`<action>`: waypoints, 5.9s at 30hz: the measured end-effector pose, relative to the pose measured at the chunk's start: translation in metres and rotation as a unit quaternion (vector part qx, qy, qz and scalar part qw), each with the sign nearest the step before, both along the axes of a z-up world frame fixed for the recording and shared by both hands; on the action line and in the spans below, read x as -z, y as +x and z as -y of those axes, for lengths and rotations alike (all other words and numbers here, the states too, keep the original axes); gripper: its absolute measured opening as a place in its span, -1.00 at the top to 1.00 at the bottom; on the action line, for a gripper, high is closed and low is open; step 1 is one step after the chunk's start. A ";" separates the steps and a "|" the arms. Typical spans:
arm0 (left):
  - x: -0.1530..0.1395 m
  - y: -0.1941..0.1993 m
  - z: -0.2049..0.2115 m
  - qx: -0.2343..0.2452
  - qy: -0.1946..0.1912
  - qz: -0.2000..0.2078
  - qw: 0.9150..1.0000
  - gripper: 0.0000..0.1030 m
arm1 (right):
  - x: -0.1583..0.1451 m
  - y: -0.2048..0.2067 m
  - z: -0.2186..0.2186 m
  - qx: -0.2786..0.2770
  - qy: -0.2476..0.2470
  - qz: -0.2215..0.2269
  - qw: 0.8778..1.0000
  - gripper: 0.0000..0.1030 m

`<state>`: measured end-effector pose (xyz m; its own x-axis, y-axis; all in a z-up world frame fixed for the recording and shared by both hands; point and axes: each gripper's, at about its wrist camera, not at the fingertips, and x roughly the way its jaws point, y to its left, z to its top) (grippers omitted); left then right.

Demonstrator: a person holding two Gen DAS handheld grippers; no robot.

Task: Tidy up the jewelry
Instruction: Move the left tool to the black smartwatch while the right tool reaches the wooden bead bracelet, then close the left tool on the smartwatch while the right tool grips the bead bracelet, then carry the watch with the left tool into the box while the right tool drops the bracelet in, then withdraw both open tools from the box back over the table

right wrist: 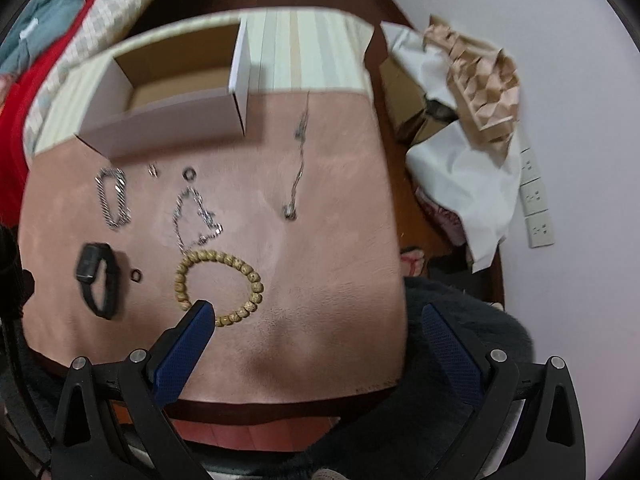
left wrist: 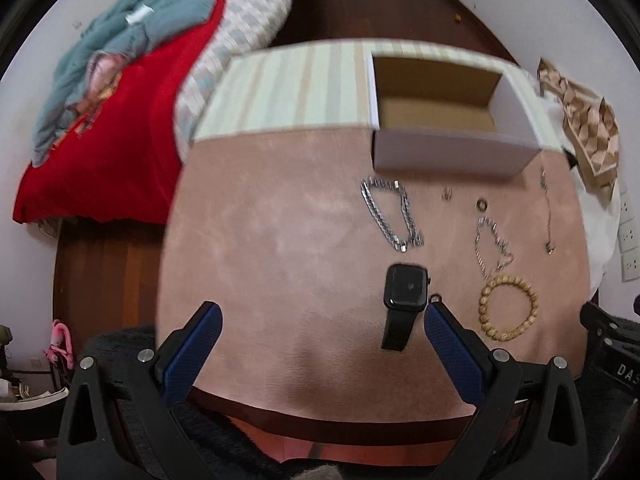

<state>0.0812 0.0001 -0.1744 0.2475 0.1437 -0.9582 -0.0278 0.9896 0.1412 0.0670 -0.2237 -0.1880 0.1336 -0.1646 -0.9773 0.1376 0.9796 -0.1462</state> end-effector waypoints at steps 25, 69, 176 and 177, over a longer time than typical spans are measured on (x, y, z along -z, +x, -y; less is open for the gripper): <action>0.066 0.006 0.042 0.084 -0.072 -0.023 0.994 -0.31 | 0.080 0.005 -0.011 -0.015 0.021 -0.048 0.999 -0.39; 0.050 0.020 0.035 0.090 -0.075 0.001 0.993 0.70 | 0.066 0.003 -0.021 -0.023 0.095 0.017 0.995 0.82; -0.110 0.042 -0.037 0.018 -0.037 0.204 0.978 -1.00 | -0.132 0.032 -0.047 -0.031 0.042 0.232 0.971 -0.96; -0.104 0.043 -0.039 0.015 -0.034 0.197 0.980 -1.00 | -0.127 0.031 -0.042 -0.026 0.045 0.229 0.972 -0.96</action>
